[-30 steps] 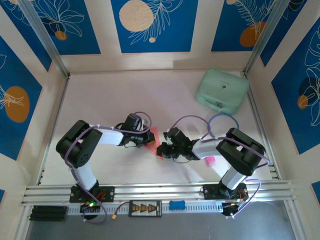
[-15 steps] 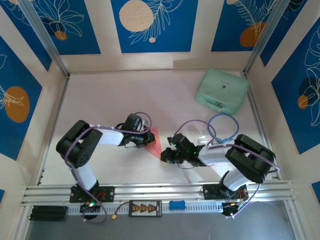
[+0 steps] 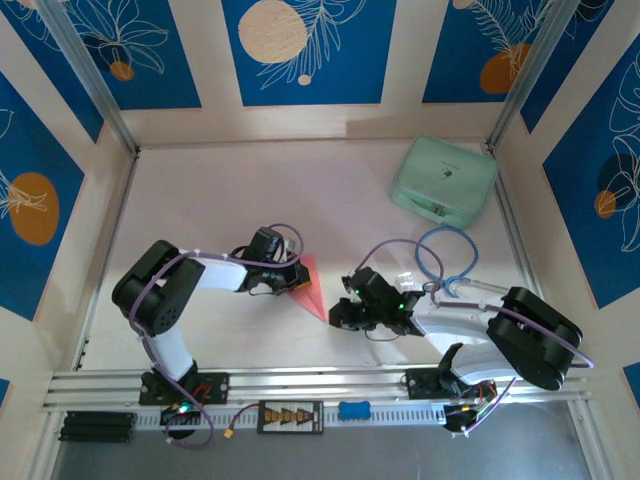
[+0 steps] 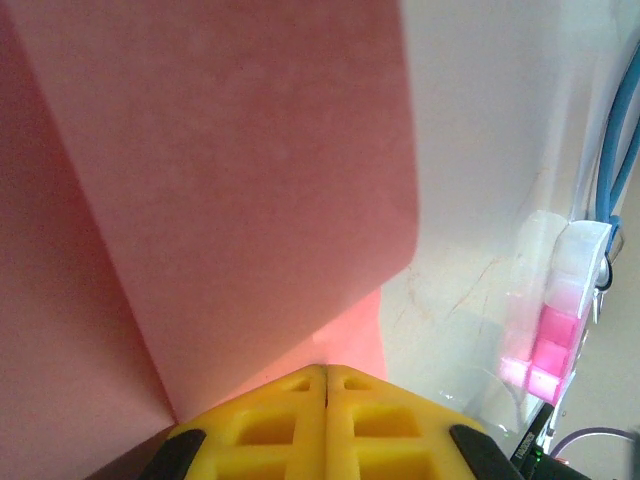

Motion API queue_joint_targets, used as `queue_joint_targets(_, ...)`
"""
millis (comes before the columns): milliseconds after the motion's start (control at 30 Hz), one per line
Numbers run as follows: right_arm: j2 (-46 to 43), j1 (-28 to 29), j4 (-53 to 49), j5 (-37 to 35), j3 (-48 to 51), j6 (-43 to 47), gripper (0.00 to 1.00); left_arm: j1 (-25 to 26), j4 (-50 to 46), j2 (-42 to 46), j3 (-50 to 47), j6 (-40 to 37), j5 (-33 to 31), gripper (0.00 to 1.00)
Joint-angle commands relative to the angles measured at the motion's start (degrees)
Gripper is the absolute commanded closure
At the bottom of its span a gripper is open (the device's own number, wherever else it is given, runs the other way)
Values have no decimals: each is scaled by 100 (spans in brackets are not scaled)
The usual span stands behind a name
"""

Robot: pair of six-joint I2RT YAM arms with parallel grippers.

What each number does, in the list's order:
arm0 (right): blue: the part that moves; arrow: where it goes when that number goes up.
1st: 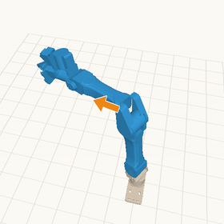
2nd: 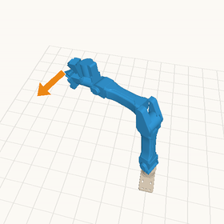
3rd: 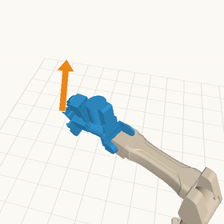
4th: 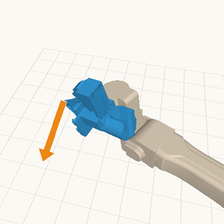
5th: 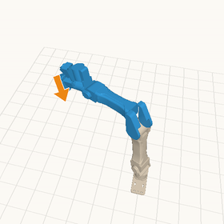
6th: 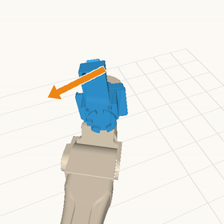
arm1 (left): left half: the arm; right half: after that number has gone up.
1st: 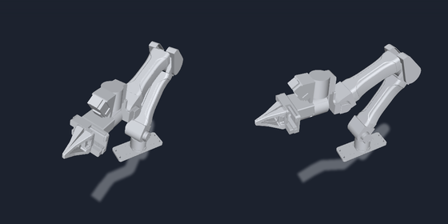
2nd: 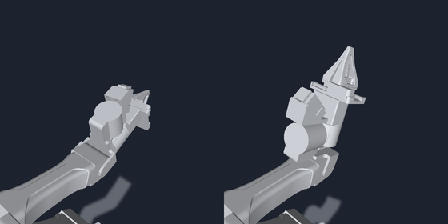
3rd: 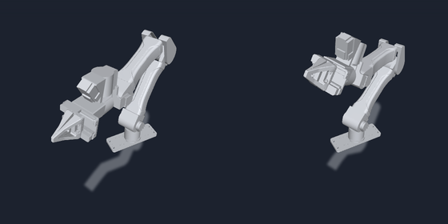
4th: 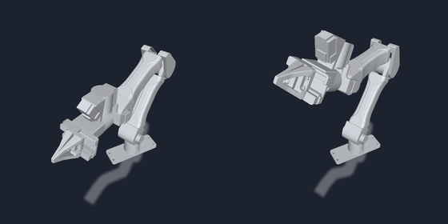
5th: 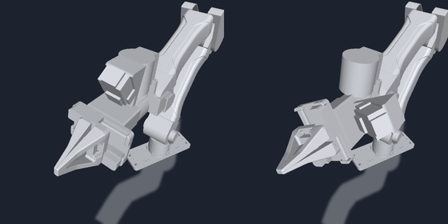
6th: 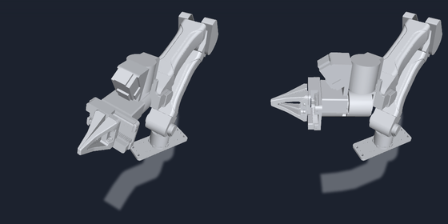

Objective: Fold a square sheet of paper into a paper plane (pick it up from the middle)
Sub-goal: Fourth fold the wing at the center of the table.

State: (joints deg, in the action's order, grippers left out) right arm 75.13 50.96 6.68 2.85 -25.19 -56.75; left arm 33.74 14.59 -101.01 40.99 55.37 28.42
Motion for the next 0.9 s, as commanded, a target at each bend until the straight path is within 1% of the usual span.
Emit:
queue_joint_targets(0,90,-152,-216,124,-505,225,94,-35,-252,-48,-146,-98,-266,100)
queue_joint_targets(100,574,-204,-180,232,-937,296,94,-41,-246,-41,-144,-102,-259,100)
queue_joint_targets(233,1247,-207,-209,175,-1391,237,94,-33,-247,-50,-128,-100,-233,100)
queue_joint_targets(333,1580,-191,-171,171,-1613,242,94,-26,-246,-42,-118,-97,-227,100)
queue_joint_targets(700,2311,-297,-360,227,-2164,323,94,-27,-212,-42,-127,-92,-208,100)
queue_joint_targets(767,2397,-315,-402,155,-2142,279,94,-26,-202,-38,-122,-90,-207,100)
queue_joint_targets(867,2410,-379,-196,183,-1930,171,94,-33,-227,-28,-110,-105,-207,100)
